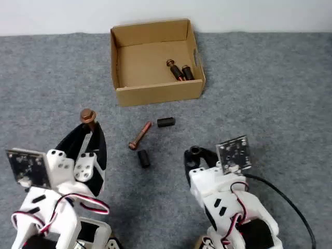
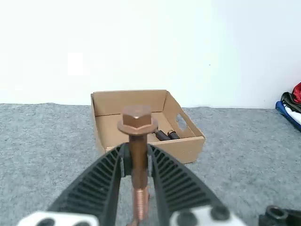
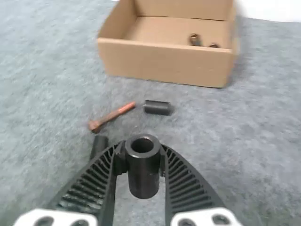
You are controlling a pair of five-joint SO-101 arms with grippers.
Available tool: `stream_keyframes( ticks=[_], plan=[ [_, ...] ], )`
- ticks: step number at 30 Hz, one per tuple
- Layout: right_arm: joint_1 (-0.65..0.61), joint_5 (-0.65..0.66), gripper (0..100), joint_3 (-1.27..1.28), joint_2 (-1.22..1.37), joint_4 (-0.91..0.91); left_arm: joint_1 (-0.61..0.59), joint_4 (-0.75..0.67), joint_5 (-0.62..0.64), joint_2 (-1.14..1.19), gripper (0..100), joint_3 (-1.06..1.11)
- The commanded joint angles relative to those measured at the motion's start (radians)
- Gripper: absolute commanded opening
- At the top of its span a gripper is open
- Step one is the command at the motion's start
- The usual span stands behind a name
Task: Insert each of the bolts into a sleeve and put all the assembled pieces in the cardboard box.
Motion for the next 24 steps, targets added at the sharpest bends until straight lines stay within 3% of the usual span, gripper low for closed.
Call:
stream_keyframes(
  ticks=[1,8,11,16,24],
  plan=[
    [-0.082,0.011,0.8,-0.011,-0.004,-0.033,0.005,-0.015,-0.008,-0.063,0,0.015],
    [-0.179,0.092,0.8,-0.015,-0.007,-0.033,0.014,-0.051,-0.006,-0.227,0,0.097],
    [-0.225,0.132,0.8,-0.014,-0.005,-0.033,0.092,-0.041,-0.005,-0.235,0,0.090],
    [-0.259,0.132,0.8,-0.009,-0.005,-0.031,0.209,-0.078,0.149,-0.222,0,0.061],
    [-0.259,0.157,0.8,-0.009,-0.004,-0.031,0.232,-0.101,0.229,-0.222,0,0.054]
  ],
)
